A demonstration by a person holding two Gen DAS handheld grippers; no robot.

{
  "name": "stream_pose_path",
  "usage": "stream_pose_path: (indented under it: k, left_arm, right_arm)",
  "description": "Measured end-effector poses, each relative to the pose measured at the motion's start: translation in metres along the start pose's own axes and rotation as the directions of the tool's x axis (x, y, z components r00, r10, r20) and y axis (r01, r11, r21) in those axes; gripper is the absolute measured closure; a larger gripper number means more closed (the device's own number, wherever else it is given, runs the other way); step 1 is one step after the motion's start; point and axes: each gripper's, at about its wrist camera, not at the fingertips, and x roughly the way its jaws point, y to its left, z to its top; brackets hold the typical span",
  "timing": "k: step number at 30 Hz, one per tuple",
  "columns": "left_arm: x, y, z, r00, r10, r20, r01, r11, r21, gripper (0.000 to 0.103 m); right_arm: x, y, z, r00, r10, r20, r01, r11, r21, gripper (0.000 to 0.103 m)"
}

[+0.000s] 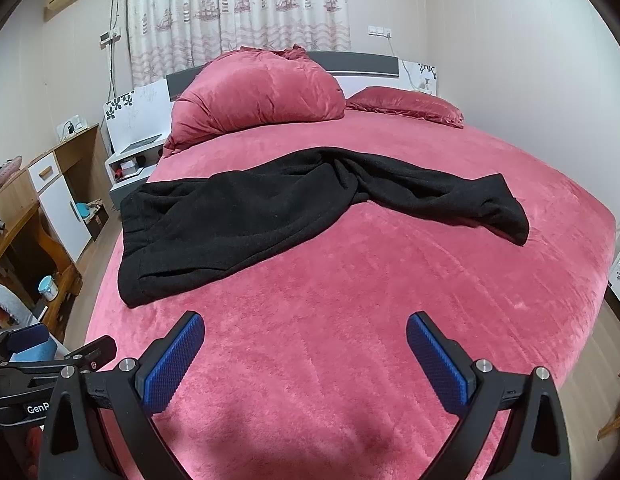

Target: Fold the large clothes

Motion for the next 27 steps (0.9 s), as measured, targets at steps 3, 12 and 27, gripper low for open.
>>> stream_pose_path:
  k: [3,12,27]
  left_arm:
    - [0.006,-0.003,0.003,1.0,-0.017,-0.009,0.017,1.0,0.008,0.0]
    - [0.051,0.004,0.015,0.956,-0.274,-0.101,0.267,0.96,-0.081,0.0]
    - [0.122,-0.043,0.082,0.988,-0.153,-0.006,0.151,0.969,0.194,0.026]
  right_arm:
    - [0.005,-0.002,-0.001,1.0,0.01,-0.009,-0.01,1.0,0.011,0.0]
    - [0.046,-0.036,-0.002,0.996,0.055,-0.072,-0.053,0.998,0.031,0.0]
    - [0.157,-0.255,0.076,0.976,-0.102,-0.194,0.169,0.913,0.37,0.011]
